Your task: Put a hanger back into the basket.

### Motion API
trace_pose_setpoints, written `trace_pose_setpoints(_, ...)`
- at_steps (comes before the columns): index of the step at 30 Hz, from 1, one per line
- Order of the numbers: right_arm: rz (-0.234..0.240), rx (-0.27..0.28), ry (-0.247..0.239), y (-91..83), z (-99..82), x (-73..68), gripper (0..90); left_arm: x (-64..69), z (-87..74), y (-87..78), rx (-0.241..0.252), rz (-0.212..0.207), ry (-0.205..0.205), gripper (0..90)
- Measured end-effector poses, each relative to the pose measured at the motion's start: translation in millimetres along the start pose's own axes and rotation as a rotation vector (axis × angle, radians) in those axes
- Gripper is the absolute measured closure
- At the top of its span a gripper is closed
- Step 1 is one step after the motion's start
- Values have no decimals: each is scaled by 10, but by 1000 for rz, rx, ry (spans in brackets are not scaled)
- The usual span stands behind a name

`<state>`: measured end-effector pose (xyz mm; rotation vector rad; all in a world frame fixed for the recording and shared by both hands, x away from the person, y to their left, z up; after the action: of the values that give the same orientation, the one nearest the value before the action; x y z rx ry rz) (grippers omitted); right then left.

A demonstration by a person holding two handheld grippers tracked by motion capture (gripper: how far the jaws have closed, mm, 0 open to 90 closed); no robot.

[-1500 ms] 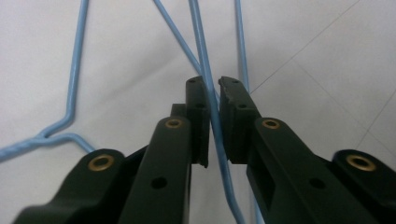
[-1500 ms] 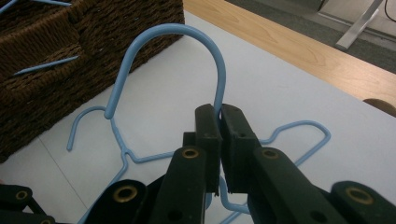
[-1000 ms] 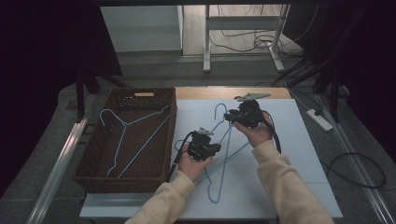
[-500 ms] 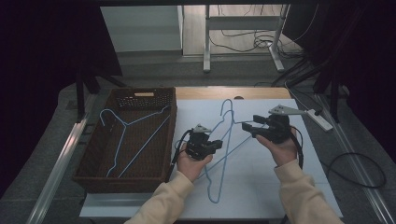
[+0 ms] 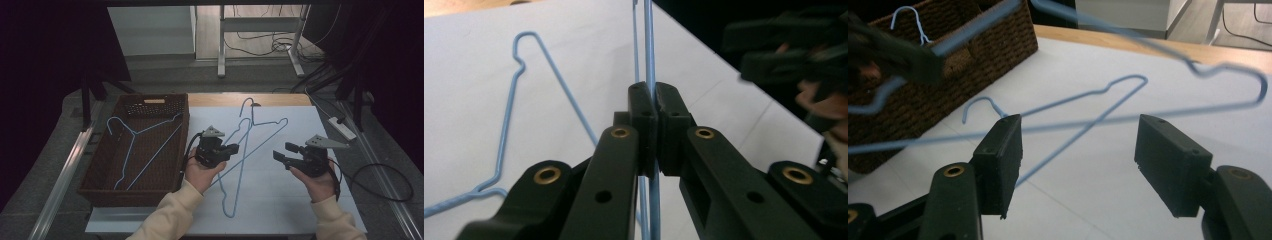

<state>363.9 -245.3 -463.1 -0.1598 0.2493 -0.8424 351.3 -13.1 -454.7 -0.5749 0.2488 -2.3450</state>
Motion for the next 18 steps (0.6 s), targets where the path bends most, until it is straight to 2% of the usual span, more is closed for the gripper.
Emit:
trace_pose_setpoints(4,-3,-16,8,-23,-85,38,364,74,114,-135,23,-11,14,870)
trace_pose_setpoints(8,-6,-37,21,-33,-192,94,363,91,249,-307,47,-23,18,870)
trace_pose_setpoints(9,-5,-40,22,-35,-205,101,363,91,249,-307,47,-23,18,870)
trace_pose_setpoints(10,-8,-42,25,-35,-222,109,363,66,314,-402,68,-20,19,869)
trace_pose_setpoints(12,-7,-48,24,-34,-241,120,363,53,332,-433,73,-18,20,870)
trace_pose_setpoints(15,-7,-51,24,-22,-274,139,362,-41,399,-591,96,-7,19,870)
trace_pose_setpoints(18,-8,-55,22,-10,-294,149,356,-85,412,-650,103,-3,17,869)
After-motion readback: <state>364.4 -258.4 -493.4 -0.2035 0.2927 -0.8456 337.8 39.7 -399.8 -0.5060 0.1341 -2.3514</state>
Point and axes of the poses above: each handheld gripper's, and its own axes: y roughly forward along the jaws, z roughly out of its top, x roughly to its right, the point moved 6 cm from there along y, roughly forward along the jaws, and after that the axes turned 13 degrees about x, right-handed, at the moved point
